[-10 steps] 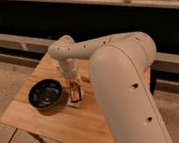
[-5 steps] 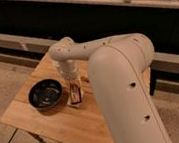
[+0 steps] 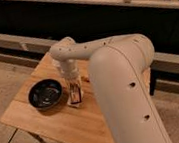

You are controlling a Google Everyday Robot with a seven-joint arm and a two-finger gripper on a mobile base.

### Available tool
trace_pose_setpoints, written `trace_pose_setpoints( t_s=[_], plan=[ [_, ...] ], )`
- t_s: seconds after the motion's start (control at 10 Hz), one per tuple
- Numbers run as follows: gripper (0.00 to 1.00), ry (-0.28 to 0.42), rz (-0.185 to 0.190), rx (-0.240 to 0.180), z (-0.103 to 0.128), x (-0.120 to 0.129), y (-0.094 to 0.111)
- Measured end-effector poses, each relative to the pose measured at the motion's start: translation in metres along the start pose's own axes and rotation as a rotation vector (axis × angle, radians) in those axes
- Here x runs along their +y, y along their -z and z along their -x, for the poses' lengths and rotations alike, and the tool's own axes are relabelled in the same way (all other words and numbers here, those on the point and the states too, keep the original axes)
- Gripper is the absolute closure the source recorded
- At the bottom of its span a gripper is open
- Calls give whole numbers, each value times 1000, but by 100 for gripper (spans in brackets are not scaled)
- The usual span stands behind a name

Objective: Place the eraser on the white sponge

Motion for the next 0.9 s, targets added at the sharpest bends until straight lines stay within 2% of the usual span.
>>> trace_pose_setpoints(
  t_s=[0.7, 0.9],
  plan=[
    [34, -6, 8, -4, 2, -2, 3],
    [34, -10, 22, -17, 4, -3, 9]
  ],
)
